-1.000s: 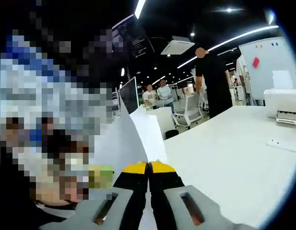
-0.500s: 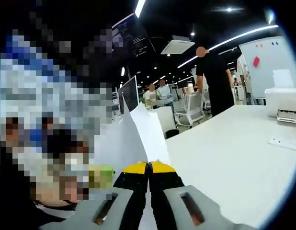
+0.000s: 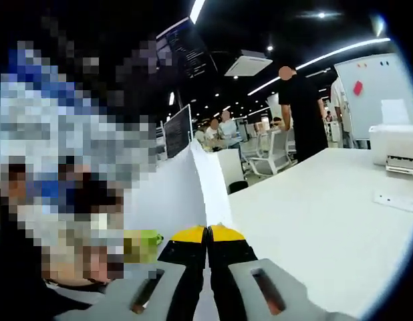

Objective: Organize the stack of printing papers by aligning and flattening the scattered papers on the table

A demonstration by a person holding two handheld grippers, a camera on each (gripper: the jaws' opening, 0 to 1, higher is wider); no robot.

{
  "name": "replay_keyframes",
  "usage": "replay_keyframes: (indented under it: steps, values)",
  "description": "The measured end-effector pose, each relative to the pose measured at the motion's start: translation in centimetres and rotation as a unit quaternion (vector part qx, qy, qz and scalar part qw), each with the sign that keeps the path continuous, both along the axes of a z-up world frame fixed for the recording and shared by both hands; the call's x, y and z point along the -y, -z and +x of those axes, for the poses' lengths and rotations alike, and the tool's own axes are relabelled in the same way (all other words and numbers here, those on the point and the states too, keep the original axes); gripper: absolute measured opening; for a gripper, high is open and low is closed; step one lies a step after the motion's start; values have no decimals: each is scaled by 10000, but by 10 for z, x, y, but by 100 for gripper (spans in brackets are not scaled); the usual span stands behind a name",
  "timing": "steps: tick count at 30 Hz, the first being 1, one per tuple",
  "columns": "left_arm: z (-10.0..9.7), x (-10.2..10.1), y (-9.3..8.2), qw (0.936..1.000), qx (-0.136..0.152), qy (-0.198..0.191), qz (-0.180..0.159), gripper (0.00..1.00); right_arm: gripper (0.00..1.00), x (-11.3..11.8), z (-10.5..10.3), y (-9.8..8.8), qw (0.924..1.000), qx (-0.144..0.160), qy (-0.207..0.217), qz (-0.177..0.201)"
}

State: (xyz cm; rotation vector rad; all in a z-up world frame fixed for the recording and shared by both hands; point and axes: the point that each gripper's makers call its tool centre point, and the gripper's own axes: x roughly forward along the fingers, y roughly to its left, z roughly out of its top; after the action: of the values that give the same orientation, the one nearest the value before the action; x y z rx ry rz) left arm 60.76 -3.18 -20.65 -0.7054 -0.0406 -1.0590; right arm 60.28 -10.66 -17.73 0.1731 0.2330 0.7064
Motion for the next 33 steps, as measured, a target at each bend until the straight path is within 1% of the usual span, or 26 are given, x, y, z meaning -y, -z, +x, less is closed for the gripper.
replay_keyframes:
  steps: [1,4,6,8,11,20,24,27,30,33]
  values:
    - [1,-1,1,10000,33,-58,52,7,0,0,0,0,10000,2,12,0]
    - [1,-1,1,9999,58,-84,66,6,2,3,2,1,10000,36,42,-37]
    - [1,-2,1,9999,46,-86,44,6,7,3,0,3,10000,28,56,-45]
    - [1,-2,0,10000,37,-85,15,6,14,6,-1,1,9999,76,106,2]
    - [1,-3,0,10000,34,-76,-1,6,19,11,-5,-1,9997,136,194,79]
    - [-1,-1,0,10000,3,27,-7,6,22,29,-17,-3,9993,123,280,218]
    - [-1,-1,0,10000,11,-6,10,6,24,38,-27,-1,9987,71,331,373]
    - [0,-2,-1,10000,-55,-3,-34,6,25,45,-34,3,9982,30,368,473]
    - [-1,2,0,9995,-176,258,-23,6,26,52,-41,7,9978,-5,402,519]
    - [-3,5,-3,9991,-114,406,33,6,26,64,-48,8,9972,-39,450,589]
